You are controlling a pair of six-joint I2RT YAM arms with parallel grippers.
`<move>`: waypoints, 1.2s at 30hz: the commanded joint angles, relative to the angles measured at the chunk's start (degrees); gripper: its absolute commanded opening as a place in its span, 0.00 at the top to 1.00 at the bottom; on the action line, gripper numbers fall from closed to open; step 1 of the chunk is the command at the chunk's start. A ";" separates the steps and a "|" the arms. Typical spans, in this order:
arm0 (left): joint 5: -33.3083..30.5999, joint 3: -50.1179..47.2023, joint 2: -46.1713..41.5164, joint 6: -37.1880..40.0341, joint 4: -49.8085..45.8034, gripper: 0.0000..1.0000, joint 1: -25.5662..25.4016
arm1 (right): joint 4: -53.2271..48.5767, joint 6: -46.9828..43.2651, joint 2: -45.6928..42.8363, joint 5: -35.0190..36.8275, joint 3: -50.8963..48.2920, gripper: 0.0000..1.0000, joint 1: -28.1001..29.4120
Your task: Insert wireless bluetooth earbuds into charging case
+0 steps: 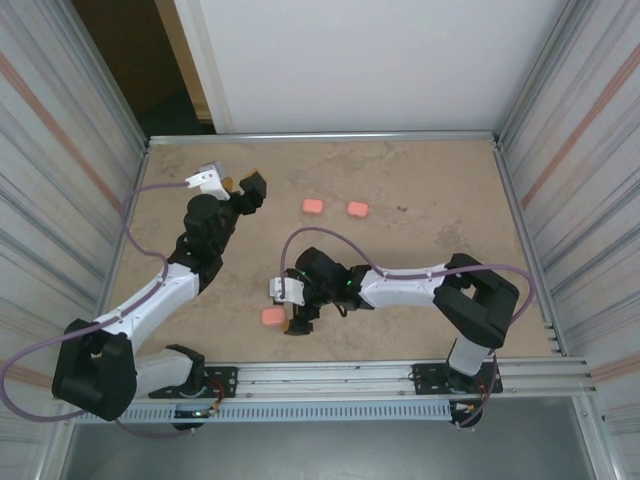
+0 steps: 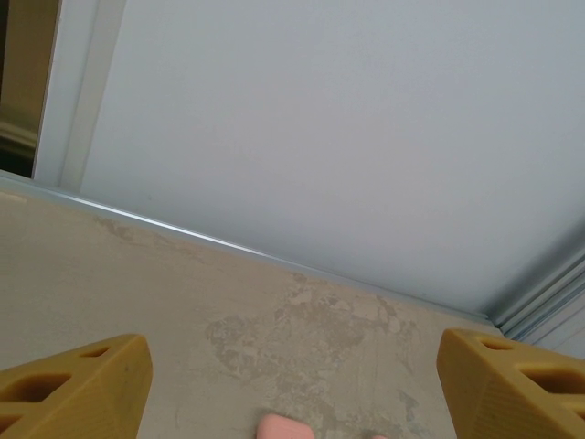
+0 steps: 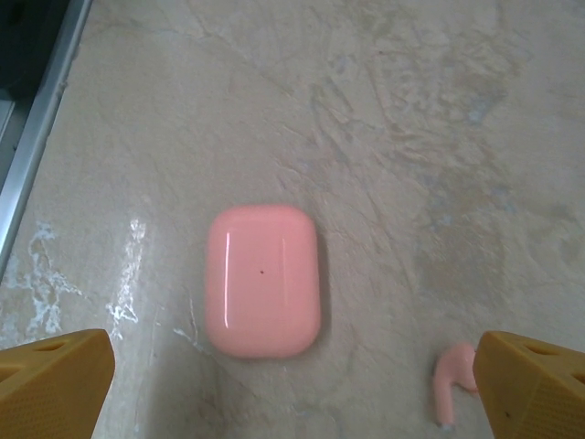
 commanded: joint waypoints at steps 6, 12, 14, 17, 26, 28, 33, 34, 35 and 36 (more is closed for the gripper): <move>-1.51 -0.81 -2.54 -1.22 1.40 0.19 0.80 | -1.75 -2.09 5.83 1.54 3.81 0.00 1.65; -1.39 -0.81 -2.48 -1.30 1.31 0.18 0.78 | -3.06 -1.27 8.97 1.51 5.89 0.06 1.82; -1.41 -0.81 -2.46 -1.40 1.27 0.18 0.80 | -2.89 -1.10 9.63 1.52 6.15 0.09 1.89; -1.44 -0.85 -2.44 -1.54 1.20 0.18 0.85 | -4.04 -0.79 10.68 1.61 6.92 0.17 1.90; -1.25 -0.73 -2.11 -1.91 1.22 0.18 0.86 | -7.81 0.20 12.68 1.14 9.01 0.40 1.74; -1.10 -0.76 -2.16 -1.92 1.31 0.18 0.86 | -8.18 0.40 12.85 1.21 9.15 0.46 1.68; -0.92 -0.77 -2.11 -2.05 1.42 0.18 0.86 | -7.99 1.08 12.25 1.95 9.06 0.57 1.35; -0.96 -0.76 -2.09 -2.01 1.46 0.18 0.86 | -7.86 1.10 11.86 2.10 8.89 0.58 1.25; -0.88 -0.77 -2.19 -2.01 1.40 0.19 0.86 | -7.50 1.10 11.38 2.19 8.67 0.59 1.19; -0.81 -0.59 -2.28 -2.05 1.42 0.18 0.86 | -7.05 1.10 10.56 2.36 8.35 0.59 1.02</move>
